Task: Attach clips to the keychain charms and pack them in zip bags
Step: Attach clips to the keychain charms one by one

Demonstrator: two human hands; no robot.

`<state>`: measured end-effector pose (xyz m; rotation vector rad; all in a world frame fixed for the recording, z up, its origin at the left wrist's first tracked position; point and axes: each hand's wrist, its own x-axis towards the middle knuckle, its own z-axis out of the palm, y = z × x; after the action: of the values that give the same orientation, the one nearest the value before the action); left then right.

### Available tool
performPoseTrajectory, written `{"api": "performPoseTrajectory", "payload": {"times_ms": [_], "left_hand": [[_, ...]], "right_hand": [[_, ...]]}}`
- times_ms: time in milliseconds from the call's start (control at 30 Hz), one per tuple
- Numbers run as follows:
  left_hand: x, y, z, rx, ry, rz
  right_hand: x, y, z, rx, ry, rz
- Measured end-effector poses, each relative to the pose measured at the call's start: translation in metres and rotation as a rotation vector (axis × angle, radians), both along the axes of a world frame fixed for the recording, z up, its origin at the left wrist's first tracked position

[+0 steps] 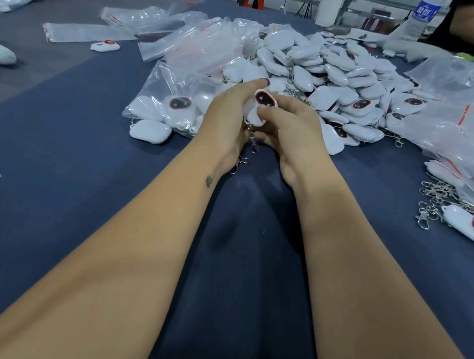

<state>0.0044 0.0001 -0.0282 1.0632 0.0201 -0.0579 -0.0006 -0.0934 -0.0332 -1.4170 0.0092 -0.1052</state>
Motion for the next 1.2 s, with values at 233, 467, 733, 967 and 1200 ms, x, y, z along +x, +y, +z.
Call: {"api": "performPoseTrajectory", "payload": {"times_ms": [233, 467, 733, 967, 1200], "left_hand": [[-0.001, 0.003, -0.002, -0.029, -0.011, -0.004], [0.0, 0.003, -0.005, 0.107, -0.049, 0.005], [-0.005, 0.004, -0.005, 0.155, -0.128, -0.003], [-0.01, 0.005, 0.0, 0.711, -0.354, 0.254], [-0.007, 0.024, -0.008, 1.556, -0.282, 0.462]], "right_hand": [[-0.003, 0.001, 0.0, -0.049, -0.04, -0.014], [-0.004, 0.002, 0.002, -0.074, -0.068, -0.073], [-0.002, 0.001, 0.002, 0.008, -0.046, -0.061], [0.0, -0.003, 0.005, 0.317, 0.01, -0.137], [0.002, -0.001, 0.005, 0.386, 0.022, -0.152]]}}
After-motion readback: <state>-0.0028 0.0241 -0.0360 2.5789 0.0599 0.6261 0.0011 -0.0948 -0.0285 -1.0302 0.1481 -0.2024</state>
